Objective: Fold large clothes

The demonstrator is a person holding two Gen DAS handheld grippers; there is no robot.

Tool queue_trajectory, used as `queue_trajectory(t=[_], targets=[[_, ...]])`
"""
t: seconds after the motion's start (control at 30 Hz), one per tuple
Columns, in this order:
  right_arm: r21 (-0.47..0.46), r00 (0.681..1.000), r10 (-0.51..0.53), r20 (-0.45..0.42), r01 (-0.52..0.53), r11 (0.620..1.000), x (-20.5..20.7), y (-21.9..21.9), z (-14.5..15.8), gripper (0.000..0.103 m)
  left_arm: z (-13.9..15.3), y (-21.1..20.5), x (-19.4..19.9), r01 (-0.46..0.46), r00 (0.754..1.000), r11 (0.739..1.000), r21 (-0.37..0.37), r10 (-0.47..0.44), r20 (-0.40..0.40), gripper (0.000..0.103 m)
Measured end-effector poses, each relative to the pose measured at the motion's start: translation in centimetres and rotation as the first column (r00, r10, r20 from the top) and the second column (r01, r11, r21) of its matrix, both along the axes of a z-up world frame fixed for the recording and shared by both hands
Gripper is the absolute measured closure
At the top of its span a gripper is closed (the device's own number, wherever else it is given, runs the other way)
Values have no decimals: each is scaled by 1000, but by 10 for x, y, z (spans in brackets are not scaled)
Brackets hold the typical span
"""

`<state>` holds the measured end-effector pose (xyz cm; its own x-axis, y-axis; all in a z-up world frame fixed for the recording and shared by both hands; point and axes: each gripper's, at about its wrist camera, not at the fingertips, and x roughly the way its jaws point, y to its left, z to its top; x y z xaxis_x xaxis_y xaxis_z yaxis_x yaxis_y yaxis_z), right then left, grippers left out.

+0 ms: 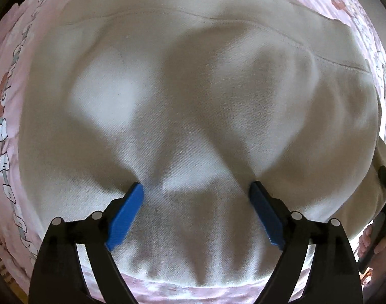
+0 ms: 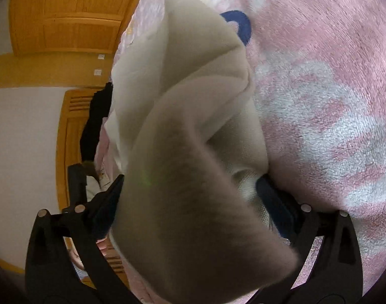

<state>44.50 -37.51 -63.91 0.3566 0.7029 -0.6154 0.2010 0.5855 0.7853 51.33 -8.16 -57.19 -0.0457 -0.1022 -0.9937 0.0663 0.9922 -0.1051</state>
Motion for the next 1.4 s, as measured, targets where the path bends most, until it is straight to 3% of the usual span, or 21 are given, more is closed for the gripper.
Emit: queue_trajectory(t=[0.03, 0.1, 0.17, 0.23, 0.27, 0.3, 0.37, 0.43, 0.5, 0.57, 0.73, 0.87, 0.97, 1.07, 1.2, 1.3, 1.4], targets=[[-61, 1000, 8, 1, -8, 998, -2, 4, 6, 29, -1, 0, 2, -6, 1000, 1000, -6, 6, -4, 18], [-73, 1000, -21, 1, 21, 997, -3, 5, 12, 49, -2, 0, 5, -15, 1000, 1000, -14, 15, -7, 18], [-67, 999, -49, 19, 50, 997, -9, 8, 24, 58, 1, 12, -4, -18, 1000, 1000, -17, 18, -4, 19], [-74, 997, -68, 31, 70, 995, -11, 13, 34, 62, 10, 29, -16, -37, 999, 998, -46, 37, -8, 30], [-72, 996, -78, 44, 81, 994, -13, 15, 42, 62, 17, 35, -22, -52, 999, 995, -90, 50, -18, 43], [-78, 995, -81, 57, 85, 993, -13, 17, 49, 64, 25, 36, -24, -54, 999, 992, -114, 53, -13, 49], [-105, 993, -63, 96, 73, 992, -13, 25, 69, 66, 43, 36, -29, -51, 998, 990, -134, 56, 38, 51], [-130, 990, -41, 132, 58, 990, -8, 35, 89, 68, 48, 38, -32, -59, 997, 984, -170, 67, 47, 60], [-137, 986, -22, 163, 45, 990, 3, 50, 109, 70, 32, 39, -32, -76, 997, 980, -183, 77, 0, 87], [-165, 979, 18, 201, 16, 986, 15, 64, 128, 72, 10, 43, -32, -109, 994, 982, -154, 105, -28, 96], [-206, 954, 126, 271, -70, 976, 35, 123, 170, 74, -4, 58, -30, -184, 983, 956, -228, 176, -53, 97], [-203, 912, 231, 340, -169, 965, 47, 183, 205, 79, 31, 72, -41, -135, 988, 950, -281, 150, 32, 102], [-330, 868, 362, 341, -251, 910, 54, 238, 213, 80, 49, 88, -50, -114, 985, 961, -250, 141, 95, 102], [-318, 898, 357, 258, -270, 909, 60, 254, 185, 81, 28, 110, -53, -166, 982, 963, -211, 181, 51, 102], [-313, 909, 342, 239, -261, 913, 54, 266, 176, 82, -12, 136, -59, -273, 962, 932, -238, 272, -40, 102], [-314, 906, 354, 230, -275, 908, 47, 286, 183, 82, -15, 149, -63, -301, 953, 912, -280, 298, -52, 102], [-310, 902, 370, 225, -294, 904, 48, 314, 184, 82, 7, 170, -71, -305, 949, 906, -293, 314, -14, 102]])
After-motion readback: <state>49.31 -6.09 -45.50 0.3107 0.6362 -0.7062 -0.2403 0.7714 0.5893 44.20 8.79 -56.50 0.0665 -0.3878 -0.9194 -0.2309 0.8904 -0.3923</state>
